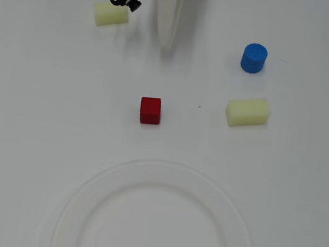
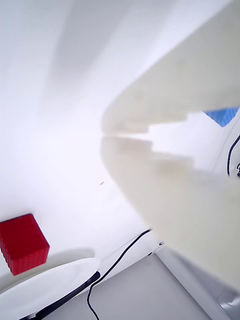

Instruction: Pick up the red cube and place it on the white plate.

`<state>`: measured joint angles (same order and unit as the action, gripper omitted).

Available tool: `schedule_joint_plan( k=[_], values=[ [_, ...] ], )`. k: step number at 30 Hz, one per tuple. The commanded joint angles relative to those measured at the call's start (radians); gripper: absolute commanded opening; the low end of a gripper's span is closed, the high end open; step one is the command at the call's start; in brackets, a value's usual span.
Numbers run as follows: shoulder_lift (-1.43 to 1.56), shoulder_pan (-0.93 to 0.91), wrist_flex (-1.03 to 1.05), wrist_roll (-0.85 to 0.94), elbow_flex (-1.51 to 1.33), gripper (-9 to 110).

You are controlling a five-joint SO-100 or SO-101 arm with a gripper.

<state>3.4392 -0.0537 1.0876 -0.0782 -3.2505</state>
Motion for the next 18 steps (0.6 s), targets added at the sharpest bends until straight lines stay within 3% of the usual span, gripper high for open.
schedule_joint_plan(
  k=[1,18],
  values=[
    [0.005,0.026,-0.017,0.034,-0.014,0],
    [0.005,0.012,-0.012,0.018,-0.009,0]
  ],
)
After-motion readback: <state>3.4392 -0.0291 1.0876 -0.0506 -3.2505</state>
